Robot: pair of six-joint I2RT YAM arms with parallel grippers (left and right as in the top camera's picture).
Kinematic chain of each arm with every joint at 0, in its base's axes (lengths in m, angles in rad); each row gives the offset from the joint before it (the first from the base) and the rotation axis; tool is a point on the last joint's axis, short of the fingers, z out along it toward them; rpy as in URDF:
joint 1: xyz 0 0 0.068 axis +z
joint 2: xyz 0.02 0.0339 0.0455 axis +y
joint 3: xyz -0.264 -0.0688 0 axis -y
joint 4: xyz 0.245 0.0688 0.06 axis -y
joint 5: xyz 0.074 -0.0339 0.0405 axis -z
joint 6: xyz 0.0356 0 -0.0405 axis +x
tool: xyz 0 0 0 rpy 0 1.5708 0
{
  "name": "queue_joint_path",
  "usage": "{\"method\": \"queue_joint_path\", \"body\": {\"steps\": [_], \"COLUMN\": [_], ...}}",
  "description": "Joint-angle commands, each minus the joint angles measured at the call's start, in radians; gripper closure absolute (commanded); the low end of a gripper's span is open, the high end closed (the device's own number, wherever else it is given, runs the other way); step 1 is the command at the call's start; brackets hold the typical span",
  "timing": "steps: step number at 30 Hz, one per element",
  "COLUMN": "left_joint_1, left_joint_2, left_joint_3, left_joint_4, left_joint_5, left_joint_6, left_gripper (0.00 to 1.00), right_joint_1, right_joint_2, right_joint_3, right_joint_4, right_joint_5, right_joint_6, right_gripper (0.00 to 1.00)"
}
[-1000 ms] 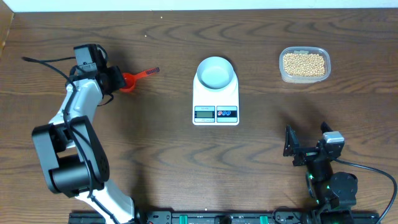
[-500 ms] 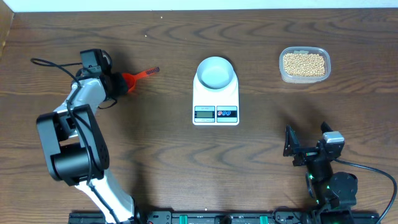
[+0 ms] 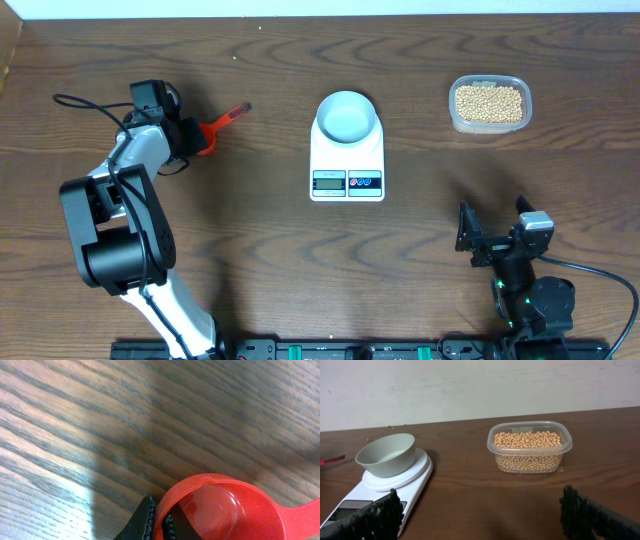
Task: Scoop item into bowl and weigh 50g on scale
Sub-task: 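Reach the left gripper to the red scoop and grasp its handle, then lift the red scoop with the left gripper and carry it toward the scale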
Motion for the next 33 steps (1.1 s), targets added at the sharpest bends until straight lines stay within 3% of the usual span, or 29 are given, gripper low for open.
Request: {"method": "queue_joint_path", "body": {"steps": [1,8,14,17,22,33], "left_joint_1": [0.003,-0.017,-0.126,-0.195,-0.318,-0.468], "left_joint_2": [-0.102,-0.428,-0.609,-0.624,-0.605,-0.58], "left_joint_3": [0.008,0.008,0.008,0.008,0.008,0.007], "left_joint_4": [-0.031,-0.123,-0.294,-0.371,-0.473,-0.494], "left_joint_5": [0.091,0.305,0.329,0.331,0.459,0.511], "left_joint_6": [-0.006,-0.005,0.0,0.019,0.132,0.212], "left_gripper": [0.93,0.93,0.93,0.93,0.93,0.93], "right_joint_1": [0.005,0.005,0.005,0.005,0.005,0.005], "right_joint_2": [-0.003,-0.003,-0.003,-0.003,-0.003,0.008], "right_joint_3": [-0.002,-0.002,-0.002,-0.002,-0.002,0.067], "right_joint_4": [-0.003,-0.004,-0.003,-0.003,0.012,0.018], "right_joint_5": [-0.002,-0.002,-0.002,-0.002,-0.053,-0.197], "right_joint_6": [0.01,0.011,0.01,0.01,0.01,0.011], "right_gripper": [0.01,0.01,0.01,0.01,0.01,0.01]}}
